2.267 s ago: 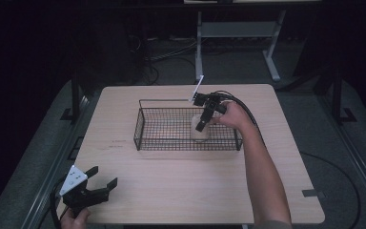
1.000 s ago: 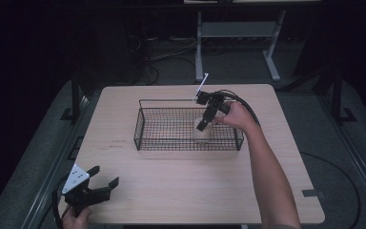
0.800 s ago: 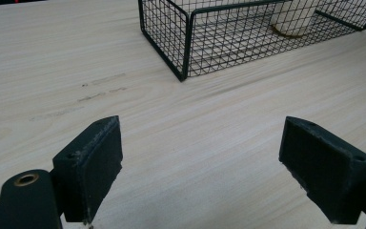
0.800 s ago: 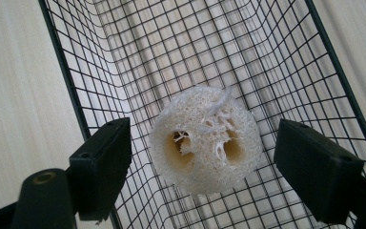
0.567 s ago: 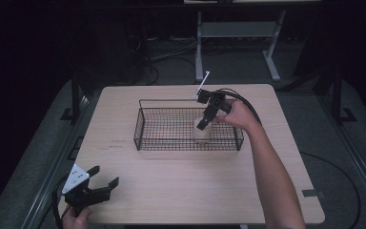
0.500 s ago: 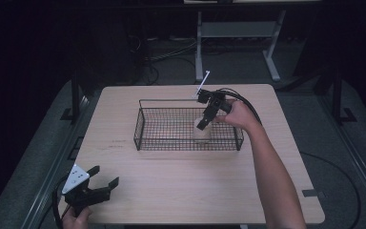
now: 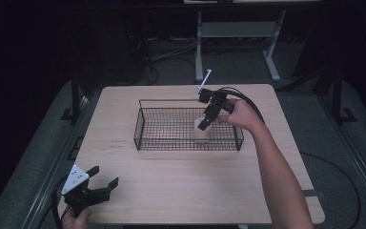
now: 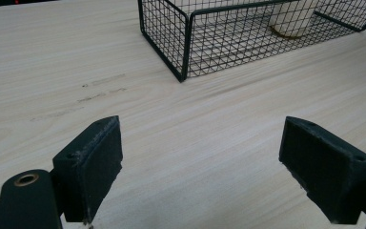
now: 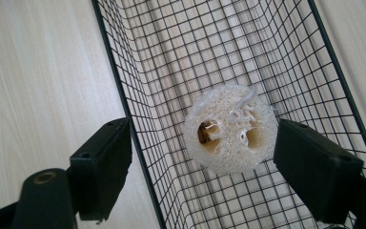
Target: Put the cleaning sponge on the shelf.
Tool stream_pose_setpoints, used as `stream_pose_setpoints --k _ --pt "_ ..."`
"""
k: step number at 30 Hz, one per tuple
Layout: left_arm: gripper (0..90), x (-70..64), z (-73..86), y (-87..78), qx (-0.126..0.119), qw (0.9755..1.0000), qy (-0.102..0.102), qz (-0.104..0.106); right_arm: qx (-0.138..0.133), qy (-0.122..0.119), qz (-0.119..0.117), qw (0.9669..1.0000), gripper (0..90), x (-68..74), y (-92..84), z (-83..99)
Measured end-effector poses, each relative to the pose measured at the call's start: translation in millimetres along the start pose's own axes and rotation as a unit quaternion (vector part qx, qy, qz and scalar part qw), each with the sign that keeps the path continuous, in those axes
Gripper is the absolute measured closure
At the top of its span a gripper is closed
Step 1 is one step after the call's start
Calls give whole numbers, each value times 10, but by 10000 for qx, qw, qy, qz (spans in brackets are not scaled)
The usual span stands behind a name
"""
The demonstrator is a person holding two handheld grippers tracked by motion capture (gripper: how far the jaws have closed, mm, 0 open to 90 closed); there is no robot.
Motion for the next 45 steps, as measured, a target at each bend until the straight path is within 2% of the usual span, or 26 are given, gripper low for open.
stream_pose_setpoints --k 25,45 --pt "138 -18 1 2 21 10000 32 3 -101 -438 -121 9989 201 320 -216 18" --pt "138 -24 3 4 27 10000 32 0 -102 -456 -198 9987 193 497 -269 240"
Point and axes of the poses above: each handheld gripper's, and its own axes: y roughly forward along the jaws, z roughly out of its underside, x roughly to its left, the point moved 9 cm from there along y, roughly forward along the jaws, and after that the axes turned 11 degrees about z, right-handed, at the moved point
